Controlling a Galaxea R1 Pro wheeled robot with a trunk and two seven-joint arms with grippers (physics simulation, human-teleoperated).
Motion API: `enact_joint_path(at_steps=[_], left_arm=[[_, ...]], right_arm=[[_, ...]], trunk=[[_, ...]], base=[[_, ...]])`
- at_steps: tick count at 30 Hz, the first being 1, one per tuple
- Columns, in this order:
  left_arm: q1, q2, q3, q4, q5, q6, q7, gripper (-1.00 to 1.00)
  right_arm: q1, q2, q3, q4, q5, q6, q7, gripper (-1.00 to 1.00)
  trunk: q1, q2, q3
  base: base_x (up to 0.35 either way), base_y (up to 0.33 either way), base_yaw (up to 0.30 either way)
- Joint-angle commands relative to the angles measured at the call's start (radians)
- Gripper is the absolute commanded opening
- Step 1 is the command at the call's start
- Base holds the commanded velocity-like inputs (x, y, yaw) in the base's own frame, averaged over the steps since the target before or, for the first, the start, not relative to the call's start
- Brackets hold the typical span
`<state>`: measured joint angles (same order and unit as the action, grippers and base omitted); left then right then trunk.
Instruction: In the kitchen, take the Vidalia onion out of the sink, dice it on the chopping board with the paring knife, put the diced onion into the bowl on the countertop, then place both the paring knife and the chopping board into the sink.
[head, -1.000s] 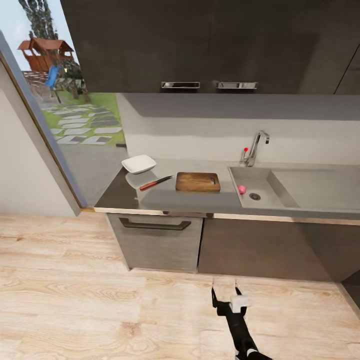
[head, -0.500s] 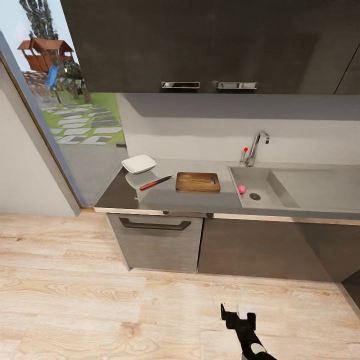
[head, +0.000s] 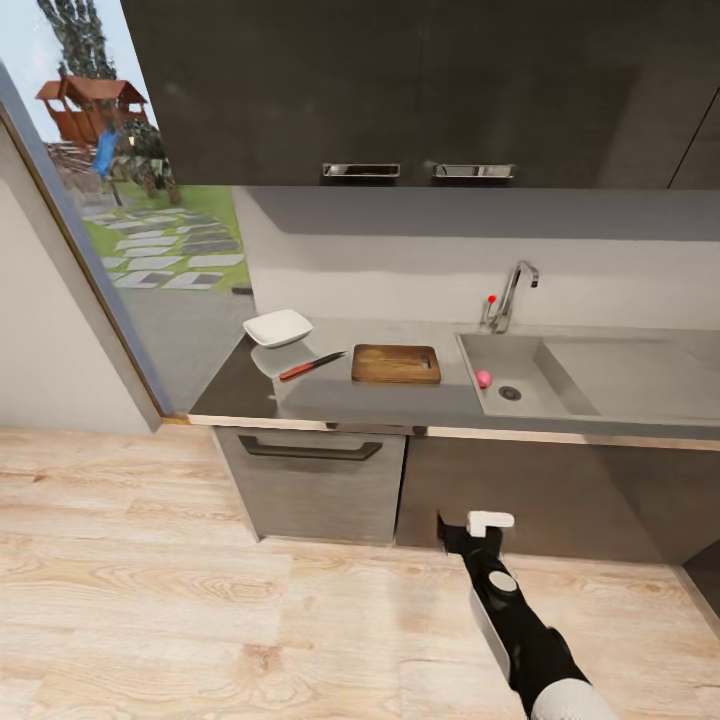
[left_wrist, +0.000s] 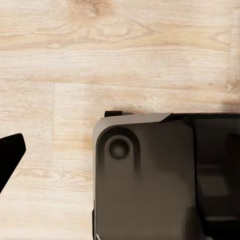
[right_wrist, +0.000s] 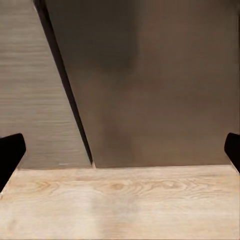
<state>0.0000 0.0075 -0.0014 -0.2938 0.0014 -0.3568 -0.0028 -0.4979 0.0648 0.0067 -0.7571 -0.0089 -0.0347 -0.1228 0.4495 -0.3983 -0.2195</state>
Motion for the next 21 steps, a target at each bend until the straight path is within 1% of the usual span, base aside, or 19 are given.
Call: enact_joint_path(at_steps=[1,3,5,8,10,12,13,14,15,16,17,19,20,21], left_arm=[[0.000,0.000,0.000,-0.001,0.000,-0.002,-0.001,1.00],[0.000,0.000,0.000,-0.001,0.000,-0.002,0.000,1.00],[0.000,0.000,0.000,-0.001,0.000,-0.002,0.000,1.00],[0.000,0.000,0.000,-0.001,0.000,-0.002,0.000,1.00],[0.000,0.000,0.000,-0.001,0.000,-0.001,0.000,1.00],[0.000,0.000,0.001,-0.001,0.000,-0.001,0.000,1.00],[0.000,0.000,0.002,-0.001,0.000,-0.001,0.000,1.00],[0.000,0.000,0.002,-0.001,0.000,-0.001,0.000,1.00],[0.000,0.000,0.002,-0.001,0.000,-0.001,0.000,1.00],[0.000,0.000,0.002,-0.001,0.000,-0.001,0.000,1.00],[0.000,0.000,0.003,-0.001,0.000,-0.001,0.000,1.00],[0.000,0.000,0.003,-0.001,0.000,-0.001,0.000,1.00],[0.000,0.000,0.003,-0.001,0.000,-0.001,0.000,1.00],[0.000,0.000,0.003,-0.001,0.000,-0.001,0.000,1.00]], right_arm=[[0.000,0.002,0.001,-0.018,-0.001,-0.002,-0.004,1.00],[0.003,0.006,0.002,-0.067,-0.002,-0.001,-0.003,1.00],[0.012,0.008,0.002,-0.094,-0.001,0.000,-0.003,1.00],[0.061,0.010,0.002,-0.170,0.000,-0.003,-0.002,1.00],[0.119,0.010,0.002,-0.261,0.001,-0.010,-0.003,1.00],[0.157,0.010,0.002,-0.316,0.001,-0.012,-0.003,1.00],[0.199,0.011,0.002,-0.375,0.001,-0.013,-0.003,1.00],[0.221,0.011,0.002,-0.405,0.001,-0.013,-0.003,1.00],[0.268,0.011,0.002,-0.462,0.001,-0.014,-0.003,1.00],[0.291,0.011,0.003,-0.487,0.002,-0.015,-0.003,1.00],[0.338,0.010,0.003,-0.533,0.002,-0.018,-0.002,1.00],[0.382,0.010,0.003,-0.570,0.002,-0.028,-0.002,1.00],[0.425,0.010,0.003,-0.601,0.002,-0.049,-0.002,1.00],[0.446,0.010,0.003,-0.613,0.003,-0.064,-0.002,1.00]], trunk=[[0.001,-0.002,-0.002],[0.001,-0.002,-0.002],[0.001,-0.002,-0.002],[0.001,-0.002,-0.002],[0.001,-0.002,-0.002],[0.001,-0.002,-0.002],[0.001,-0.002,-0.002],[0.001,-0.002,-0.002],[0.001,-0.002,-0.002],[0.001,-0.002,-0.002],[0.001,-0.002,-0.002],[0.001,-0.002,-0.002],[0.001,-0.002,-0.002],[0.001,-0.002,-0.002]], base=[[0.000,0.000,0.000],[0.000,0.000,0.000],[0.000,0.000,0.000],[0.000,0.000,0.000],[0.000,0.000,0.000],[0.000,0.000,0.000],[0.000,0.000,0.000],[0.000,0.000,0.000],[0.000,0.000,0.000],[0.000,0.000,0.000],[0.000,0.000,0.000],[0.000,0.000,0.000],[0.000,0.000,0.000],[0.000,0.000,0.000]])
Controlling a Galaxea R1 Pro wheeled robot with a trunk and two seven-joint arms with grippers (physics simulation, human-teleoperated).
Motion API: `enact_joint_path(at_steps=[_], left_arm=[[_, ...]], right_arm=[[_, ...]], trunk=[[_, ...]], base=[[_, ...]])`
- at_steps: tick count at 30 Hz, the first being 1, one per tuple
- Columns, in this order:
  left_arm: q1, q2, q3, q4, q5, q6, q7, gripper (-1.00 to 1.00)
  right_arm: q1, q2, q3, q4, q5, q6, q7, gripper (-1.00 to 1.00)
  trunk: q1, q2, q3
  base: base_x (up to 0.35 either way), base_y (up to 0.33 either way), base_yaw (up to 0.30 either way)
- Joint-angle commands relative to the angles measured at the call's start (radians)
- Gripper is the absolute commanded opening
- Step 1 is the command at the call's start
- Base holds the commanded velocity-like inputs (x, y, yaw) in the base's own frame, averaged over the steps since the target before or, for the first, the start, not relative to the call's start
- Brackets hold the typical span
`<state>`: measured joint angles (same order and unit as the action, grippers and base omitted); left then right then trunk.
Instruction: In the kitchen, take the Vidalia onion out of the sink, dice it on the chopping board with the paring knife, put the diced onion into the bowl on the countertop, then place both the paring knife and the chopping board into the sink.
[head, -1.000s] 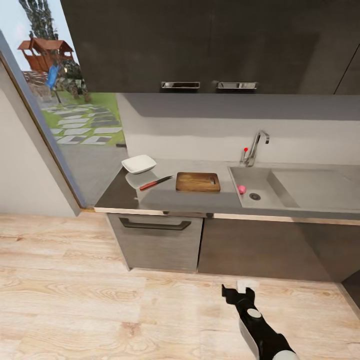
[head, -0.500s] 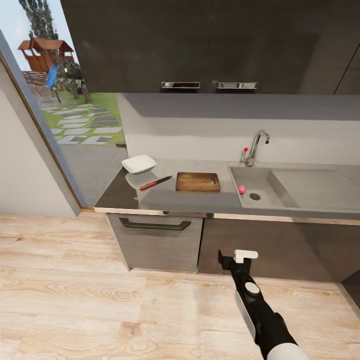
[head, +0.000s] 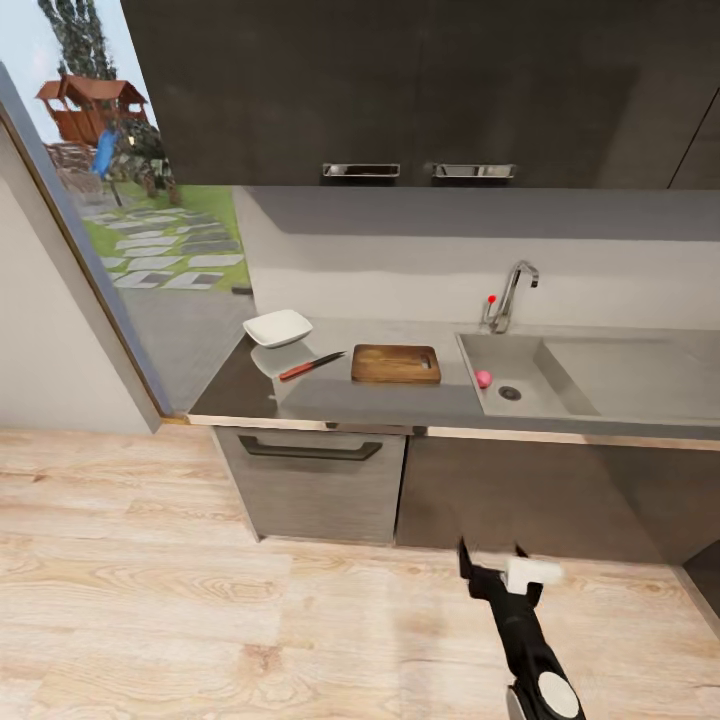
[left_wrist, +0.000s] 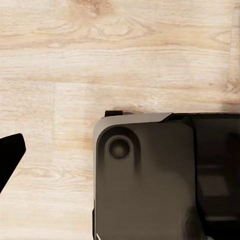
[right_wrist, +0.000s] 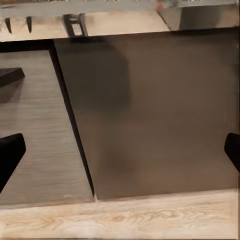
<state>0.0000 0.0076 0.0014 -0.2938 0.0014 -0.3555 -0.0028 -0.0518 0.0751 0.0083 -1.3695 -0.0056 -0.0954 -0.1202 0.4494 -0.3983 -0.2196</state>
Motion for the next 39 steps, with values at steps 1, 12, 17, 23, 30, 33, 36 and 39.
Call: enact_joint_path(at_steps=[1,12,17,23,30,33,36,39], left_arm=[[0.000,0.000,0.000,-0.001,0.000,-0.002,0.000,1.00],[0.000,0.000,0.000,0.000,0.000,-0.002,0.000,1.00],[0.000,0.000,0.000,-0.001,0.000,-0.002,0.000,1.00],[0.000,0.000,0.000,-0.001,0.000,-0.002,0.000,1.00],[0.000,0.000,0.000,-0.001,0.000,-0.002,0.000,1.00],[0.000,0.000,0.000,-0.001,0.000,-0.003,0.002,1.00],[0.000,0.000,0.001,-0.001,-0.002,-0.003,0.002,1.00],[0.000,0.001,0.003,-0.004,-0.003,-0.003,0.004,1.00]], right_arm=[[0.087,0.000,0.001,-0.034,0.000,-0.092,-0.005,1.00],[0.341,0.004,0.010,-0.063,0.002,-0.487,-0.006,1.00],[0.358,0.006,0.016,0.069,0.007,-0.594,-0.006,1.00],[0.361,0.001,0.052,0.264,0.007,-0.611,-0.006,1.00],[0.360,-0.006,0.060,0.464,0.009,-0.557,0.003,1.00],[0.357,-0.009,0.060,0.527,0.007,-0.555,0.001,1.00],[0.356,-0.010,0.059,0.551,0.005,-0.554,-0.001,1.00],[0.355,-0.012,0.057,0.574,0.001,-0.554,-0.003,1.00]], trunk=[[0.001,-0.002,-0.002],[0.001,-0.002,-0.002],[0.001,-0.002,-0.002],[0.001,-0.002,-0.002],[0.001,-0.002,-0.002],[0.001,-0.002,-0.002],[0.001,-0.002,-0.002],[0.001,-0.002,-0.002]], base=[[0.000,0.000,0.000],[0.000,0.000,0.000],[0.000,0.000,0.000],[0.000,0.000,0.000],[0.000,0.000,0.000],[0.000,0.000,0.000],[0.000,0.000,0.000],[0.000,0.000,0.000]])
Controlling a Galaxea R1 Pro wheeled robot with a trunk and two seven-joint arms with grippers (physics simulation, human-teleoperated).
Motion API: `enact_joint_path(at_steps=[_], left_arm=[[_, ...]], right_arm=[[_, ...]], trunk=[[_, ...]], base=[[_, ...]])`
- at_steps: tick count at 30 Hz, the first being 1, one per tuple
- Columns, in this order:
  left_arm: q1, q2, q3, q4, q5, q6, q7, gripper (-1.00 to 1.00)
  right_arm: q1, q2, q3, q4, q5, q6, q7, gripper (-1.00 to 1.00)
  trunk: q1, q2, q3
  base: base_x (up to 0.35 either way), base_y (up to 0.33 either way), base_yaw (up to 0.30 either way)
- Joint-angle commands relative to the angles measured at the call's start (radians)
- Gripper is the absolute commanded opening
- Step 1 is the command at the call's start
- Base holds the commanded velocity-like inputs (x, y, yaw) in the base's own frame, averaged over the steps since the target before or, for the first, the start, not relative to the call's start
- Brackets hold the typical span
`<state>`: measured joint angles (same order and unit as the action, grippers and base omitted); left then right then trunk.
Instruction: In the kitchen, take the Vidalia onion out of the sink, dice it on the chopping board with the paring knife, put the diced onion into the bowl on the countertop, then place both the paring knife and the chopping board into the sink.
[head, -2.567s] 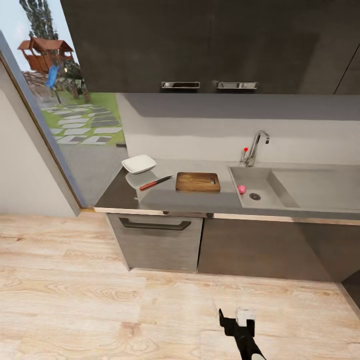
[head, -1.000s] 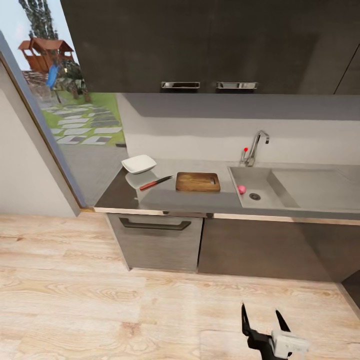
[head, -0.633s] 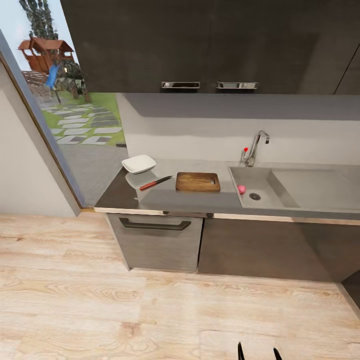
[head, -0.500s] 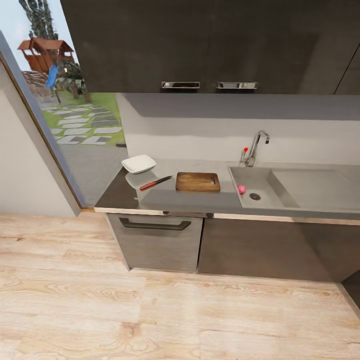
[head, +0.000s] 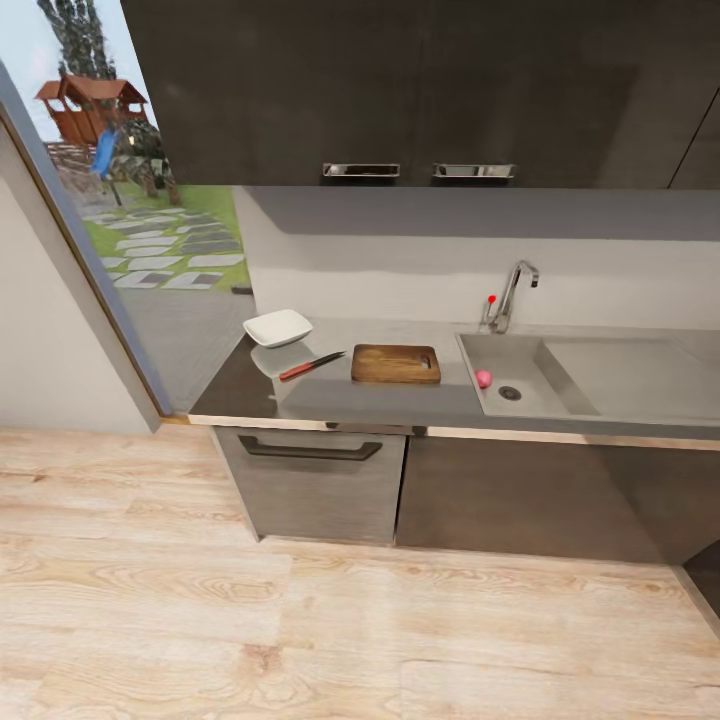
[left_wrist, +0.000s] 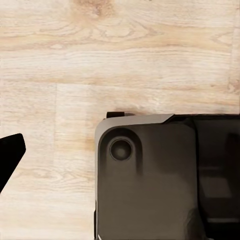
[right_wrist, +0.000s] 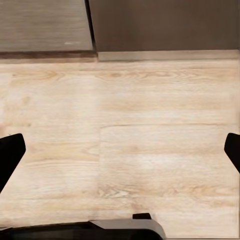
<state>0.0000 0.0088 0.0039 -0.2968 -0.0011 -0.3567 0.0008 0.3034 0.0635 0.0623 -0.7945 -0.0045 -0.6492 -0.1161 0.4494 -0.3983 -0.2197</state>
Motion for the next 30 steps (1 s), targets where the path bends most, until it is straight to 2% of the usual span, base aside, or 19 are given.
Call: enact_joint_path(at_steps=[1,6,12,15,18,30], left_arm=[[0.000,0.001,0.001,-0.001,0.000,-0.002,0.000,1.00],[0.000,0.002,0.002,-0.003,0.001,-0.002,0.001,1.00],[0.000,0.003,0.004,-0.005,0.005,-0.002,0.002,1.00],[0.000,0.004,0.005,-0.005,0.005,-0.002,0.002,1.00],[0.000,0.005,0.005,-0.005,0.006,-0.002,0.002,1.00],[0.000,0.004,0.006,-0.005,0.007,0.001,0.002,1.00]], right_arm=[[0.000,-0.002,0.002,0.006,-0.003,-0.001,-0.008,1.00],[0.000,-0.013,-0.003,0.029,-0.031,-0.003,-0.008,1.00],[0.000,-0.059,-0.009,0.064,-0.134,-0.005,-0.008,1.00],[0.000,-0.088,-0.011,0.069,-0.206,-0.005,-0.004,1.00],[0.000,-0.100,-0.010,0.071,-0.233,-0.005,-0.001,1.00],[0.000,-0.108,-0.009,0.073,-0.250,-0.002,0.001,1.00]], trunk=[[0.001,-0.002,-0.001],[0.001,-0.002,-0.001],[0.001,-0.002,-0.001],[0.001,-0.002,-0.001],[0.001,-0.002,-0.001],[0.001,-0.002,-0.001]], base=[[0.000,0.000,0.000],[0.000,0.000,0.000],[0.000,0.000,0.000],[0.000,0.000,0.000],[0.000,0.000,0.000],[0.000,0.000,0.000]])
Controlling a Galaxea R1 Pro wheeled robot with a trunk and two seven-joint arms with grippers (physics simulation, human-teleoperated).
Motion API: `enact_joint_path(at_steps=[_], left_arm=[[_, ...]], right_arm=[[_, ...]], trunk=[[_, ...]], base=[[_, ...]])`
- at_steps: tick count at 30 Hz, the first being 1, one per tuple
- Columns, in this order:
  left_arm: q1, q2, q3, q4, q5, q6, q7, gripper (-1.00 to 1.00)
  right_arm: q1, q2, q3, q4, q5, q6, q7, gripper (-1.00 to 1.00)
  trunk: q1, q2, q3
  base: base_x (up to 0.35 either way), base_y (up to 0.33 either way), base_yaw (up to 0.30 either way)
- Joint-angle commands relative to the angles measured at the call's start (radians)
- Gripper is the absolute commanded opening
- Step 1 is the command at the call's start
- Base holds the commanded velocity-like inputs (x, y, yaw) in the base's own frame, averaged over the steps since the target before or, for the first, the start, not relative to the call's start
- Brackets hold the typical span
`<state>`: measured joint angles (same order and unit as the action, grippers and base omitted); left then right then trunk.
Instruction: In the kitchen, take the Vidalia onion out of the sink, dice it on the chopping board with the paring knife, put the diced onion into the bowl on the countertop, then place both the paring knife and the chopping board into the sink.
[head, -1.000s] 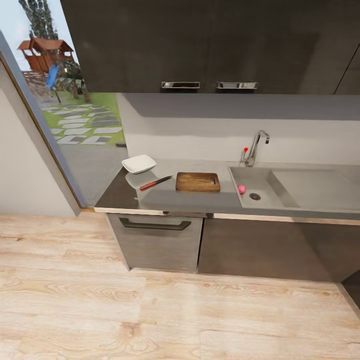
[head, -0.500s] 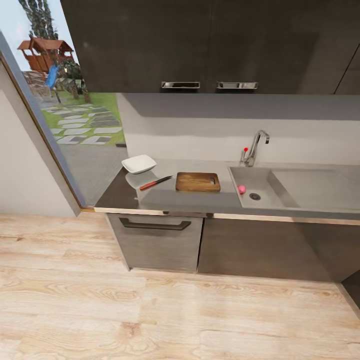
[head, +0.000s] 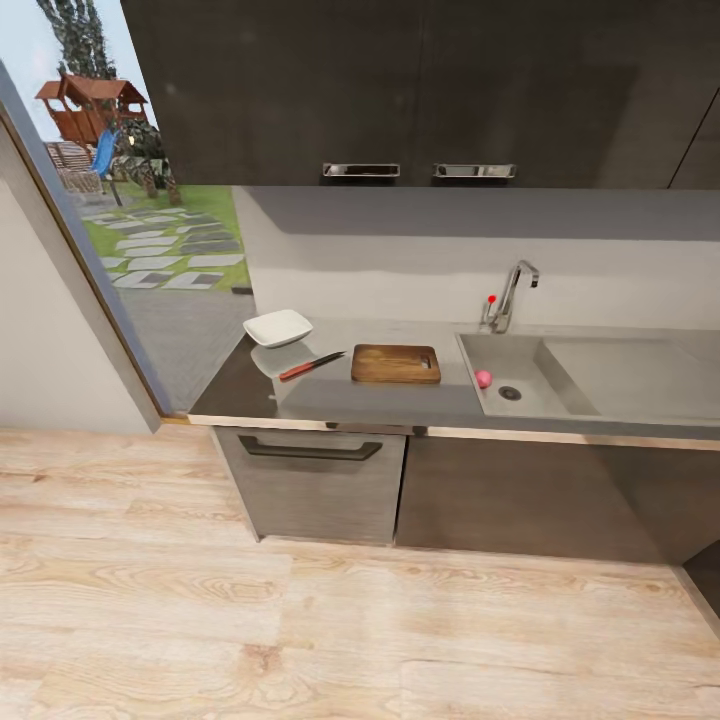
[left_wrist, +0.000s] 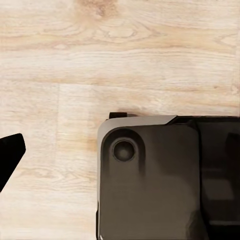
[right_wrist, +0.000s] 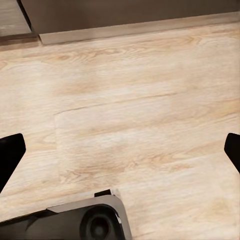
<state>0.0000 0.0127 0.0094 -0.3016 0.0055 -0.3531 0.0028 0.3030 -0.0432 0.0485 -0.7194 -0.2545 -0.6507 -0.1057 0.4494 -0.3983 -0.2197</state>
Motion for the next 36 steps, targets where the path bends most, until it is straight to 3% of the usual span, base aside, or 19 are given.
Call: enact_joint_path(at_steps=[1,6,8,10,12,13,16,20,25,31,33,36], left_arm=[[0.000,0.000,0.001,-0.001,0.001,-0.001,0.000,1.00],[-0.001,-0.005,0.001,-0.042,0.000,0.023,0.003,1.00],[-0.001,-0.006,0.001,-0.083,-0.002,0.062,0.003,1.00],[-0.001,-0.006,0.000,-0.144,-0.004,0.137,0.003,1.00],[-0.001,-0.007,0.000,-0.255,-0.006,0.280,0.002,1.00],[-0.001,-0.008,-0.002,-0.353,-0.005,0.389,0.001,1.00],[-0.002,-0.014,-0.004,-0.507,-0.004,0.536,0.000,1.00],[-0.002,-0.041,-0.006,-0.665,-0.006,0.670,-0.001,1.00],[-0.003,-0.063,-0.015,-0.794,-0.008,0.807,-0.001,1.00],[-0.009,-0.082,-0.071,-1.004,-0.010,1.015,-0.001,1.00],[-0.010,-0.088,-0.080,-1.060,-0.010,1.060,0.000,1.00],[-0.026,-0.110,-0.090,-1.176,-0.010,1.181,0.000,1.00]], right_arm=[[0.000,-0.001,0.005,-0.002,0.000,-0.001,-0.009,1.00],[0.000,-0.001,0.007,-0.002,0.000,0.000,-0.009,1.00],[0.000,-0.001,0.008,-0.001,0.000,0.000,-0.009,1.00],[0.000,-0.001,0.008,-0.001,0.000,0.000,-0.009,1.00],[0.000,0.000,0.009,0.000,0.001,0.000,-0.009,1.00],[0.000,0.000,0.009,0.000,0.001,0.000,-0.009,1.00],[0.001,0.000,0.010,0.000,0.001,0.000,-0.009,1.00],[0.000,0.000,0.010,0.001,0.001,0.000,-0.009,1.00],[0.000,0.000,0.010,0.001,0.001,0.001,-0.009,1.00],[0.001,0.000,0.010,0.002,0.001,0.001,-0.009,1.00],[0.001,0.000,0.010,0.002,0.001,0.001,-0.009,1.00],[0.001,0.000,0.010,0.002,0.001,0.002,-0.009,1.00]], trunk=[[0.001,-0.002,-0.002],[0.001,-0.002,-0.002],[0.001,-0.002,-0.002],[0.001,-0.002,-0.002],[0.001,-0.002,-0.002],[0.001,-0.002,-0.002],[0.001,-0.002,-0.002],[0.001,-0.002,-0.002],[0.001,-0.002,-0.002],[0.001,-0.002,-0.002],[0.001,-0.002,-0.002],[0.001,-0.002,-0.002]], base=[[0.000,0.000,0.000],[0.000,0.000,0.000],[0.000,0.000,0.000],[0.000,0.000,0.000],[0.000,0.000,0.000],[0.000,0.000,0.000],[0.000,0.000,0.000],[0.000,0.000,0.000],[0.000,0.000,0.000],[0.000,0.000,0.000],[0.000,0.000,0.000],[0.000,0.000,0.000]])
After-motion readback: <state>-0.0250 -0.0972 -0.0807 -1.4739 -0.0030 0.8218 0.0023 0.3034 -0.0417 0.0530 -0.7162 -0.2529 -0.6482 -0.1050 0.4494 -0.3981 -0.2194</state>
